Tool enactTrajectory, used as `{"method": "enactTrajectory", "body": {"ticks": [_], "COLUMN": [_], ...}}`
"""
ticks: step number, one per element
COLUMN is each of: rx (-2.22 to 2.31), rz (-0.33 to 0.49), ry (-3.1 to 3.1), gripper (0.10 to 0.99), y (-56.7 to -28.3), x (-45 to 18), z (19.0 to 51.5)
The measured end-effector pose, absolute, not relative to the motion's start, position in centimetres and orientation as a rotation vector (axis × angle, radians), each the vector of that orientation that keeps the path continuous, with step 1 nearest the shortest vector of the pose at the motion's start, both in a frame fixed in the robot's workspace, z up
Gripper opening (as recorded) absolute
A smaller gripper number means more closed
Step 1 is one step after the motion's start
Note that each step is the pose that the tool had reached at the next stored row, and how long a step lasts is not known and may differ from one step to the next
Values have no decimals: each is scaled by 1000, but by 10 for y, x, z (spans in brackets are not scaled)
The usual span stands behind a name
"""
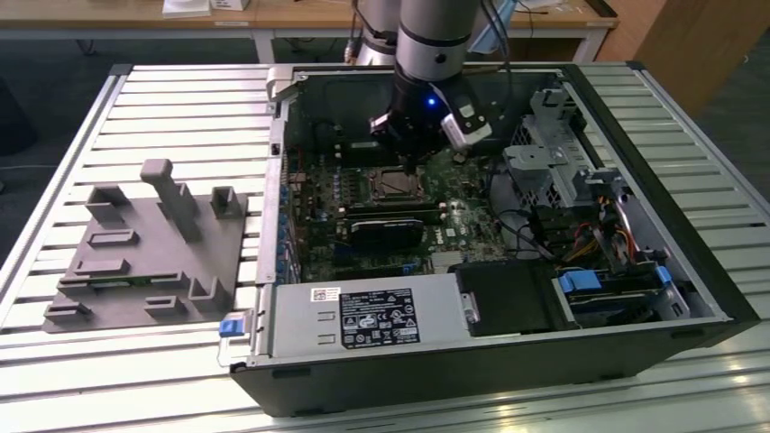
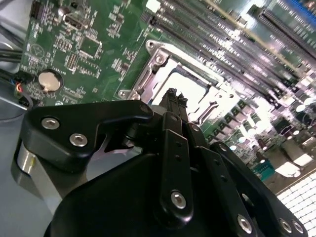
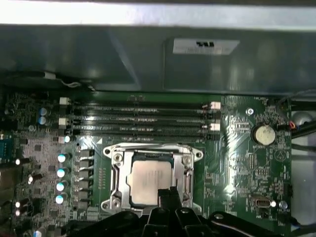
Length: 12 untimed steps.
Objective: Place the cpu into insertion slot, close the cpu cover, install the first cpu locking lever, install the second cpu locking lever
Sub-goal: 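Install the second cpu locking lever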
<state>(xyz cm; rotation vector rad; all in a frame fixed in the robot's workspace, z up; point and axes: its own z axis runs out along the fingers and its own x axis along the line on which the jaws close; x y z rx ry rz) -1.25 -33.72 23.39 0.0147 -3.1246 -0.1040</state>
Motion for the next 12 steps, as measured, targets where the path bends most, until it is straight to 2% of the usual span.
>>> {"method": "enactTrajectory", "body": {"ticks": [4, 8, 12], "rx": [15, 15, 15], "rz": [-124, -215, -224], "ry": [-3123, -3115, -3114], "gripper": [106, 106, 106], "y": [-346, -351, -360], "x": [-13, -12, -12], "z": [234, 234, 233]}}
